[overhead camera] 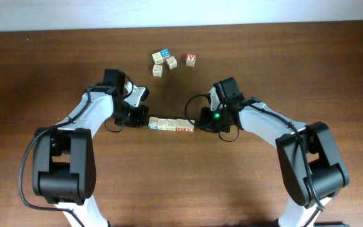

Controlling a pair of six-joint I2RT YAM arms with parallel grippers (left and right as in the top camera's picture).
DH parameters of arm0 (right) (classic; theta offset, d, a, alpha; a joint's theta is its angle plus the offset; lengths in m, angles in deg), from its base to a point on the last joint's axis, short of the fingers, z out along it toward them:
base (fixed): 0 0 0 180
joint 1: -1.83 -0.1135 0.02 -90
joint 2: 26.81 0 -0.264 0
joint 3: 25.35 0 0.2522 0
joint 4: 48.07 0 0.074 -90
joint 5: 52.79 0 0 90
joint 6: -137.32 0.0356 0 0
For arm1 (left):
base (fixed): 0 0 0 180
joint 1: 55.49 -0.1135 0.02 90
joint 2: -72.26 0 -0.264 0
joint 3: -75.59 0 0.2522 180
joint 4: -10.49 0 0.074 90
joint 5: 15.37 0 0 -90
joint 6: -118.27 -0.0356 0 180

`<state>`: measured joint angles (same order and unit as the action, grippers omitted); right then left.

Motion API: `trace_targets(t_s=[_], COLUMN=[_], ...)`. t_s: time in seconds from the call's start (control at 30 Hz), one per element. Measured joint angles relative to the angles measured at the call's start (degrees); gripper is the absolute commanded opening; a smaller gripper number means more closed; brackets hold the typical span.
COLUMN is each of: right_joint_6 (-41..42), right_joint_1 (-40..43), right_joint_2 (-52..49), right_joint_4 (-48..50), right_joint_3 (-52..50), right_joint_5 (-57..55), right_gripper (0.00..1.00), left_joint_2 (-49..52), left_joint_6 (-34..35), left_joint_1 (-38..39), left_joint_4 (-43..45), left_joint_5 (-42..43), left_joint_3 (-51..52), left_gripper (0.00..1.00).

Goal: Rotate 5 blocks
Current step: 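Hold the five-block row clamped flat between both grippers, then raise the right gripper's end, tilting the row up around the left end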

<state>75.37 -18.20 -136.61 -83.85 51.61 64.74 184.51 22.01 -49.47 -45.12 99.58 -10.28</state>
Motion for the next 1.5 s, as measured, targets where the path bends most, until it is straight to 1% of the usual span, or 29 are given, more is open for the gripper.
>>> trace_targets(t_s=[1.07, 1.5], right_joint_6=[0.0, -1.3], right_joint_1=[-1.0, -1.0], right_joint_2=[-0.9, -0.5], right_joint_4=[2.4, -0.3], right_joint_3=[0.0, 0.4], right_joint_5=[4.3, 6.1], right_gripper=[0.04, 0.04], left_joint_2=[0.0, 0.0], left_joint_6=[0.0, 0.0], left_joint_1=[-0.5, -0.6], left_joint_4=[0.0, 0.0], left_joint_5=[-0.5, -1.0], left_joint_3=[0.0, 0.0], left_gripper=[0.0, 0.0])
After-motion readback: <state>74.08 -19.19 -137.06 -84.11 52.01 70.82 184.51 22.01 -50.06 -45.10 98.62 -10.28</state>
